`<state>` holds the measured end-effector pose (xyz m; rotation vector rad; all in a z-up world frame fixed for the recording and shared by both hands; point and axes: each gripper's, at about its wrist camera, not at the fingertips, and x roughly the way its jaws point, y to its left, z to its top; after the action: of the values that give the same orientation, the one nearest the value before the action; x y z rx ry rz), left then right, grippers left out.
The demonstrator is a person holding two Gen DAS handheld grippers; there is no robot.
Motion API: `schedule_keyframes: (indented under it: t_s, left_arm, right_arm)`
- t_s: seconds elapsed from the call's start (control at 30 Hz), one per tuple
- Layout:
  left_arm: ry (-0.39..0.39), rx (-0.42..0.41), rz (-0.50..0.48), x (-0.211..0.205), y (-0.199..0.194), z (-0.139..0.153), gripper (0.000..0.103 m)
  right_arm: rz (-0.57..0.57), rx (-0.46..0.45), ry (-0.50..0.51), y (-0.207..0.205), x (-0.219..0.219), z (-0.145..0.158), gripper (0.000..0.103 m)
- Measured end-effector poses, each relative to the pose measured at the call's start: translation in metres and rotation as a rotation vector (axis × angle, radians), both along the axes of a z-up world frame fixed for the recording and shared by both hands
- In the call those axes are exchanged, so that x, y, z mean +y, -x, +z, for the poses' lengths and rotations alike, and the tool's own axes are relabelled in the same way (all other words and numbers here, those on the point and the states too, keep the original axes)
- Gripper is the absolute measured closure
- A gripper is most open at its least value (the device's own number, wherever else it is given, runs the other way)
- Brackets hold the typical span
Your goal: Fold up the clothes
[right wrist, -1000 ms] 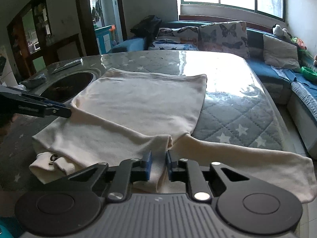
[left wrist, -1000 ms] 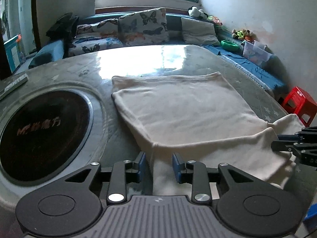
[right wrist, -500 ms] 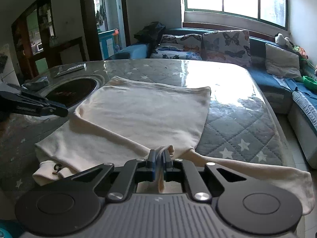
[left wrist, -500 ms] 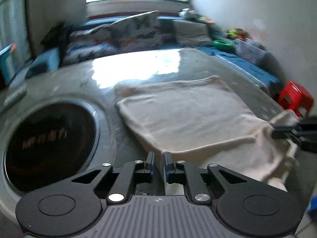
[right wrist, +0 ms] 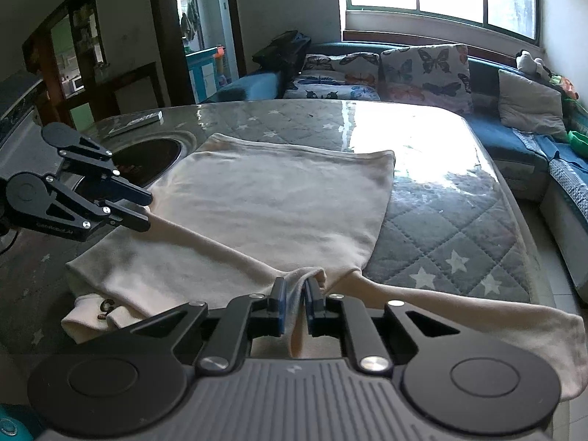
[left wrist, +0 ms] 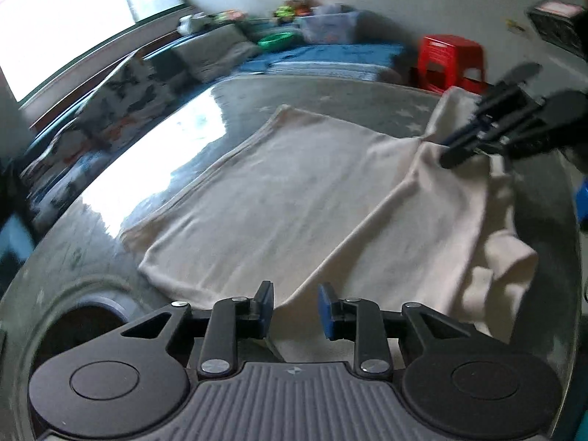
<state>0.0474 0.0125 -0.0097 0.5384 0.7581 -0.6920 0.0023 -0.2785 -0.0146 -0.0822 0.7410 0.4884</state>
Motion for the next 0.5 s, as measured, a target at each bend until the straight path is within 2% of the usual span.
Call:
schedule_keyframes:
  t_s: [0.13, 0.2, 0.23, 0.27, 0.37, 0.43, 0.5]
  left_arm:
    - [-0.03, 0.014, -0.081, 0.0, -0.007, -0.002, 0.074]
    - [-0.044, 0.037, -0.111, 0.001, -0.01, -0.004, 0.076]
    - [-0.05, 0.046, -0.12, 0.002, -0.011, -0.006, 0.079]
    - [-0.055, 0.052, -0.125, 0.003, -0.013, -0.006, 0.086]
    - [-0.054, 0.069, -0.137, 0.006, -0.016, -0.005, 0.098]
    - [-0.045, 0.063, -0.14, 0.01, -0.012, -0.001, 0.099]
    - [-0.034, 0.054, -0.138, 0.014, -0.008, 0.004, 0.1]
  right_arm:
    - [0.005, 0.012, -0.002, -0.002, 0.0, 0.0, 0.09]
    - [0.006, 0.018, -0.003, -0.003, 0.001, -0.001, 0.084]
    - [0.007, 0.02, 0.0, -0.002, 0.002, -0.001, 0.083]
    - [0.008, 0.022, 0.002, -0.002, 0.002, -0.001, 0.082]
    - [0.001, 0.025, 0.002, -0.001, 0.002, -0.002, 0.071]
    - [-0.01, 0.029, 0.0, -0.001, 0.001, -0.003, 0.068]
    - [-0.027, 0.036, -0.009, 0.0, -0.002, -0.004, 0.055]
